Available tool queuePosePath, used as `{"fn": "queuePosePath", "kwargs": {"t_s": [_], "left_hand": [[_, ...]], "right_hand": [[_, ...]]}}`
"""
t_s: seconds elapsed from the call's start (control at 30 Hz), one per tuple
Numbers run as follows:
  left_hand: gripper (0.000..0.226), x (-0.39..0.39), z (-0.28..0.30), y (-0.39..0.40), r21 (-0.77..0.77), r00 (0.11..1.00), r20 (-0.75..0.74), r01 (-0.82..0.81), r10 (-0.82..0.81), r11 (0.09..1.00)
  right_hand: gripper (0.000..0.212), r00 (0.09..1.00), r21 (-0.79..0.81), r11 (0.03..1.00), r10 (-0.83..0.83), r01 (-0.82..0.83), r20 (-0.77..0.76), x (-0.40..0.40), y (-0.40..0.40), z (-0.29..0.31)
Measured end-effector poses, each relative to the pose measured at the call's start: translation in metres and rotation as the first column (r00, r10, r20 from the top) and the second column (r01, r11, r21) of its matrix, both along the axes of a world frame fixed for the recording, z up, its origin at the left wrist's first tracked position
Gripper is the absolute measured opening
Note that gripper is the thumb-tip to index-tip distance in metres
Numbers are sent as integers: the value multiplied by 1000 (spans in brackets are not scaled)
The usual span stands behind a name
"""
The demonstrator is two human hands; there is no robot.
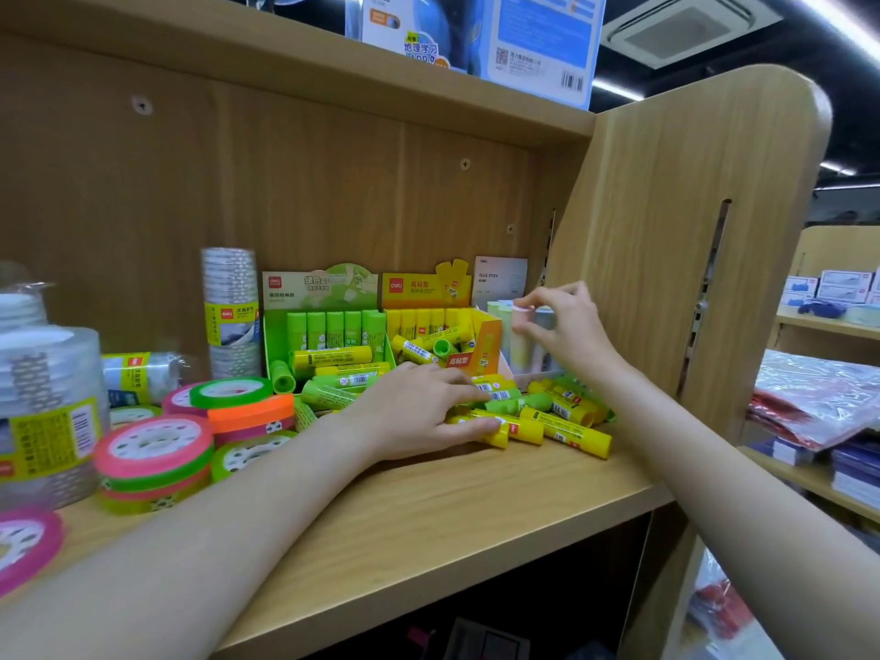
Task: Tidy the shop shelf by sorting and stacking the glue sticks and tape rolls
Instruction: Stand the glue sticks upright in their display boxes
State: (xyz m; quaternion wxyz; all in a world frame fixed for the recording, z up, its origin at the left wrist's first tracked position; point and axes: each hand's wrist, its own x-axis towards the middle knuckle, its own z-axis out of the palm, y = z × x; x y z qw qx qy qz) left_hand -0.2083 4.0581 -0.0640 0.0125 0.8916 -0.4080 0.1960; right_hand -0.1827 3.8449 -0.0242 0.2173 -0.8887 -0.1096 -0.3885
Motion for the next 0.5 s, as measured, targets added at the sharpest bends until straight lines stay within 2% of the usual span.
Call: {"fn": "queuePosePath", "kwargs": {"t_s": [0.13,0.27,0.37,0.43,0.5], "left_hand": [[88,1,-1,0,-13,1000,6,3,-3,1000],[88,1,-1,0,-14,1000,5,3,-3,1000],[88,1,-1,-1,-15,1000,9,6,-5,1000],[87,2,-1,0,-15,1000,11,8,-8,1000],[88,2,-1,0,-14,1000,10,11,-11,1000]], "right_hand": [[21,989,-177,974,-147,144,-5,10,-3,16],[24,976,-307,930,-216,201,-15,14,-2,20],[22,987,-315,938,-159,142,-28,13,-1,22],[19,995,-274,960,-74,55,-60,12,-3,24],[18,997,-241,970,-54,38,-60,11,-6,25]]}}
